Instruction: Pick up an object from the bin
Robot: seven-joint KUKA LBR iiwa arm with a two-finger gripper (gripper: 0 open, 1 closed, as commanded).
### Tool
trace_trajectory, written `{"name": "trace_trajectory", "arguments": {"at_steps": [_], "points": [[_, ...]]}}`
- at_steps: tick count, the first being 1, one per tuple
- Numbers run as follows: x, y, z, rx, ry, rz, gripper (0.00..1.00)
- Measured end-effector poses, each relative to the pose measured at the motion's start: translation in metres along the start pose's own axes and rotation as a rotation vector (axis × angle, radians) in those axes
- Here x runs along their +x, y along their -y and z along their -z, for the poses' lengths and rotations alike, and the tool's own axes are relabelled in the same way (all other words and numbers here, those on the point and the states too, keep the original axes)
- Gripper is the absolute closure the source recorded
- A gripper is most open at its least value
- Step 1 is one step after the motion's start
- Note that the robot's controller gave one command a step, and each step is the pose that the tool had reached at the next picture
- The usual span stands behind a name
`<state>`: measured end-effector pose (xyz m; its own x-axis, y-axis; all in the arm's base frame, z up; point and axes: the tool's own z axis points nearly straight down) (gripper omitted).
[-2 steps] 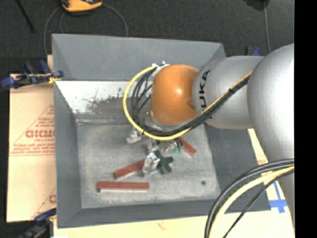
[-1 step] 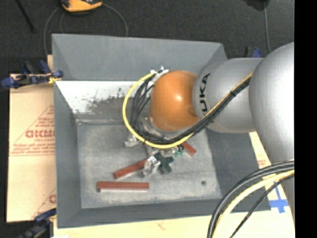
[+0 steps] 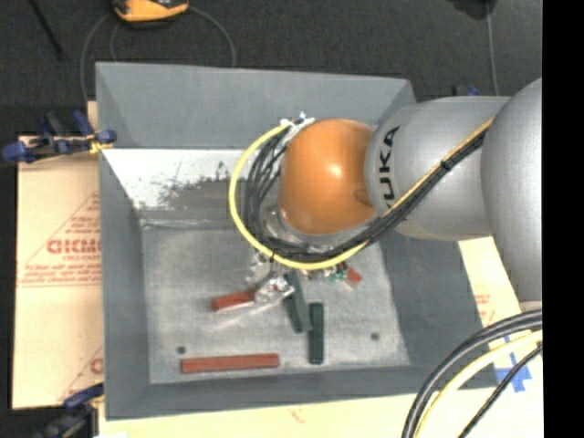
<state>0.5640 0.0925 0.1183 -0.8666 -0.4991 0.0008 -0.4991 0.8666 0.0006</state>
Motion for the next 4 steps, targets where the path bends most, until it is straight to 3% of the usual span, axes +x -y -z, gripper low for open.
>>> {"name": "trace_trajectory", "arguments": {"at_steps": [1,2,3,4], "points": [[-0.002,0.045,-0.003,0.006,0.015,0.138,1.00],[-0.035,0.012,-0.041,0.002,0.005,0.135,0.00],[-0.045,0.004,-0.041,0.006,0.005,0.126,0.00],[-0.013,-0.009,-0.025,0.001,0.002,0.191,0.00]]}}
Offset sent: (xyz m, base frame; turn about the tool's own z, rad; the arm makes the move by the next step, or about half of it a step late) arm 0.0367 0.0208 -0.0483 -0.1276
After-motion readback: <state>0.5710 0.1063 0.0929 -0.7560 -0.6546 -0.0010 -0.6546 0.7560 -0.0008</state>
